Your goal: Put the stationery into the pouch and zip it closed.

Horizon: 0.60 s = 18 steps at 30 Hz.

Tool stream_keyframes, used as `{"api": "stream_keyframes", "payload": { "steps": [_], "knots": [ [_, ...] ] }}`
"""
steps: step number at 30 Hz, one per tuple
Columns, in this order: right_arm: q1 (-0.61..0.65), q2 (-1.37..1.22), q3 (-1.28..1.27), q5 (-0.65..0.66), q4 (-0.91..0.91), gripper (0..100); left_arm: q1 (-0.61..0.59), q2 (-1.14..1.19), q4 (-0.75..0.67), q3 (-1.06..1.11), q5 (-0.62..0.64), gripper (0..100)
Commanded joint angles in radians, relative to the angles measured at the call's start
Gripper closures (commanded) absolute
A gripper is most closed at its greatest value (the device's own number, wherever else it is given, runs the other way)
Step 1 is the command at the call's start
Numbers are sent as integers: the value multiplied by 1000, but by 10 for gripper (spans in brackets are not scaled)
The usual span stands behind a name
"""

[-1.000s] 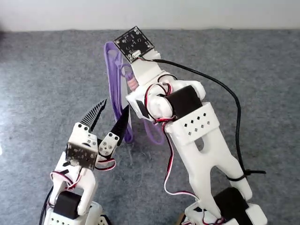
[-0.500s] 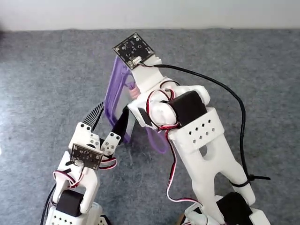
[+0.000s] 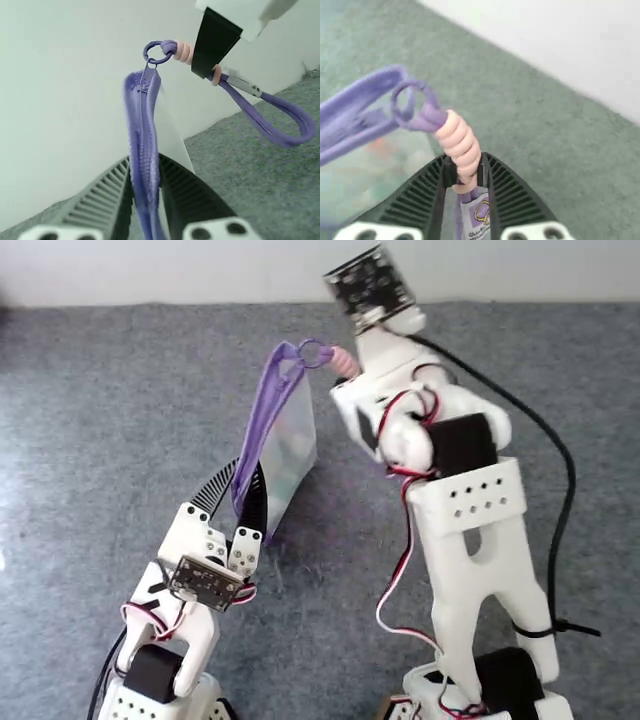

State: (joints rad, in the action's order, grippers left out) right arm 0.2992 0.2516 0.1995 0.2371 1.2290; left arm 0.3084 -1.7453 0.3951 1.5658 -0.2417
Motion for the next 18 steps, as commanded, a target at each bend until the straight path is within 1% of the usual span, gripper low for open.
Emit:
{"api": "stream_keyframes", "payload": {
  "steps": [1,5,9,18],
  "knots": [
    [-94,-18,38,18,-67,991,17,-14,2,-41,-21,989],
    [-157,-87,38,18,-108,991,37,-14,2,-50,-21,989],
    [-203,-142,38,21,-157,991,31,-14,2,-48,-21,990],
    [-343,-268,38,97,-271,991,31,-14,2,-48,-21,990]
  ]
}}
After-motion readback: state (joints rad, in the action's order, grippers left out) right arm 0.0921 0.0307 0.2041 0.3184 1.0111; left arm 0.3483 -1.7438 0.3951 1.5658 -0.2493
